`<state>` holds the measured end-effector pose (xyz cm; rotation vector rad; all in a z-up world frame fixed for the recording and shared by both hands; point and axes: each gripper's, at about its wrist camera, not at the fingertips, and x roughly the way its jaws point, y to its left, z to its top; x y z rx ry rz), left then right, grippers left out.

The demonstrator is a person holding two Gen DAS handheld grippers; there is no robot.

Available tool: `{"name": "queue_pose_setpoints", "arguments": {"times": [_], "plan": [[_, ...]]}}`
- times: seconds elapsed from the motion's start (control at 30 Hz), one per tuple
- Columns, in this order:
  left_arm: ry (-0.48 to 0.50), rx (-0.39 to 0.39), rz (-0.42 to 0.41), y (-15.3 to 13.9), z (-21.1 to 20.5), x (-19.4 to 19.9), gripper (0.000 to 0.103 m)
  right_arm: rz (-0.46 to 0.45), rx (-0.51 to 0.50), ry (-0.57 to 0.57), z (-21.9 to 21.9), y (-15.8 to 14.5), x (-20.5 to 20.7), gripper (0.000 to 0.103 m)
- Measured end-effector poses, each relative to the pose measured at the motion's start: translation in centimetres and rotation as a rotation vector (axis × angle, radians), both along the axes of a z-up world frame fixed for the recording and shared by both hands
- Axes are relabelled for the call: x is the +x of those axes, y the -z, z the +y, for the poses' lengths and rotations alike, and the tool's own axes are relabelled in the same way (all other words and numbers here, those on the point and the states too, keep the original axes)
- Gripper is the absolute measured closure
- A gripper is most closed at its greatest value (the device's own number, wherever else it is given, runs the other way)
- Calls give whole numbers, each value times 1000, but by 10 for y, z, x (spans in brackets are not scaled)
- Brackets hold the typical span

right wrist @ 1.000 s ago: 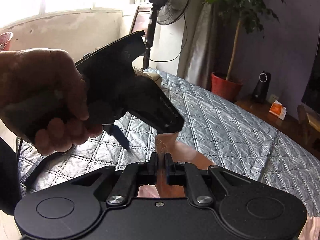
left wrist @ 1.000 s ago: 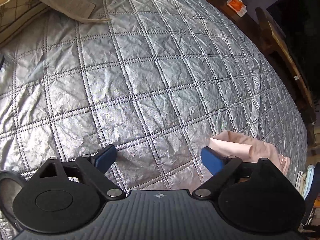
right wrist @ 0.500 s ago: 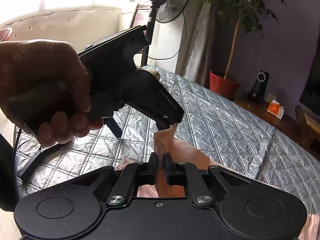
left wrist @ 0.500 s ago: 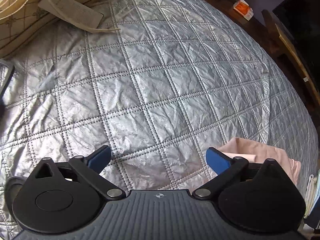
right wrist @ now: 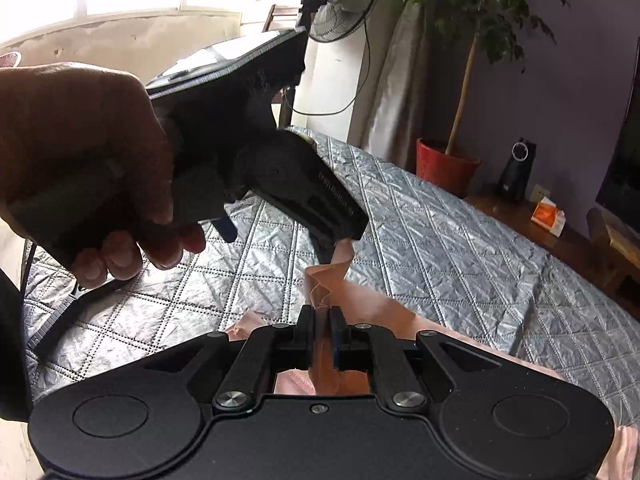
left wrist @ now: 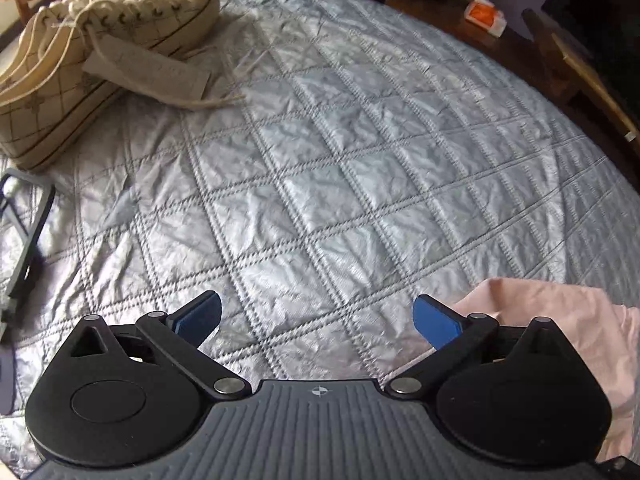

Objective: Fold clothes
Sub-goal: 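Close the right tool on the pink garment edge and hold it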

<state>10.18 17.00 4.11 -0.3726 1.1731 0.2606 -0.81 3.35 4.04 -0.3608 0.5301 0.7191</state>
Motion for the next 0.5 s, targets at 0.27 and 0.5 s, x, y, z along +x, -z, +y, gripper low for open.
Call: {"name": "queue_pose_setpoints", "arguments": {"times": [0.27,0.5], "plan": [[-3,-70,54,8,2,-1,0,-21,-14,-16,2,1,-5,96],[33,-31,56,11,-8,0,2,-56,-80,-65,12,7,-15,96]]}}
